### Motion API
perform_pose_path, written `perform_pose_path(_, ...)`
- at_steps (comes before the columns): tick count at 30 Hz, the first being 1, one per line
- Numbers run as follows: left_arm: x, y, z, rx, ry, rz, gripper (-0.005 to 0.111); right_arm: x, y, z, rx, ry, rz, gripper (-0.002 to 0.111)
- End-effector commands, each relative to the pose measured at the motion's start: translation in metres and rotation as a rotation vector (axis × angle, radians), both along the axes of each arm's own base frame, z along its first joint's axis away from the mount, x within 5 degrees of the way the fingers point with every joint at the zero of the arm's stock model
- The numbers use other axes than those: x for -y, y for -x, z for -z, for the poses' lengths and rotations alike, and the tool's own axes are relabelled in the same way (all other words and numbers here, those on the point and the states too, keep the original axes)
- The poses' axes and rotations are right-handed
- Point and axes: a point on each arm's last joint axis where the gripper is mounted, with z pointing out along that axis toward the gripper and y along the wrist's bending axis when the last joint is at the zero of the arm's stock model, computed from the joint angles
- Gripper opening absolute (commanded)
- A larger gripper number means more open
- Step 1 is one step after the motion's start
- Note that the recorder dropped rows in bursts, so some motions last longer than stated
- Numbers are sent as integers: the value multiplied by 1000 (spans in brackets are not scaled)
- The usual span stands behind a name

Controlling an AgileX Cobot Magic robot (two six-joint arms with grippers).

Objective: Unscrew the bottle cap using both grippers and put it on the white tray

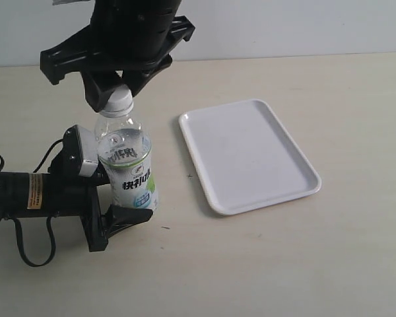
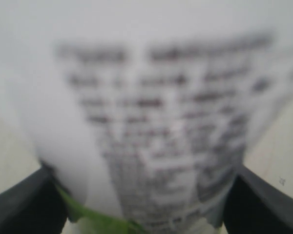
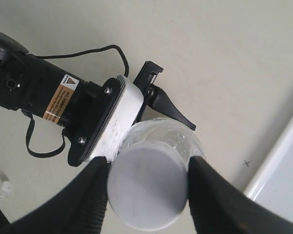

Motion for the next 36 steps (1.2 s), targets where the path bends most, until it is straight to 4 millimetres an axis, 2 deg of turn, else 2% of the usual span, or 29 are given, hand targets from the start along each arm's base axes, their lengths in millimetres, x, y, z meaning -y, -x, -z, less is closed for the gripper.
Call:
perform_pose_path(1, 2, 0, -3, 11, 9, 11, 0, 1, 1, -4, 72, 30, -138, 1)
perform_pose_path(6, 2, 0, -3, 11, 9, 11, 0, 2, 2, -3, 140, 84, -333, 0)
perform_pose_path(14, 2, 0, -3, 11, 9, 11, 0, 4, 5, -2, 353, 229, -943, 0)
perform_pose_path(24, 2, 0, -3, 11, 9, 11, 0, 5, 5, -2, 422, 272, -1103, 0)
perform_pose_path(28, 2, 0, -3, 11, 9, 11, 0, 10, 1, -2, 449, 353, -1150, 0)
perform_pose_path(31, 2, 0, -3, 11, 9, 11, 0, 13, -1, -2, 459, 409, -1162, 0)
perform_pose_path(36, 2, 0, -3, 11, 9, 11, 0, 13, -1, -2, 461, 404, -1170, 0)
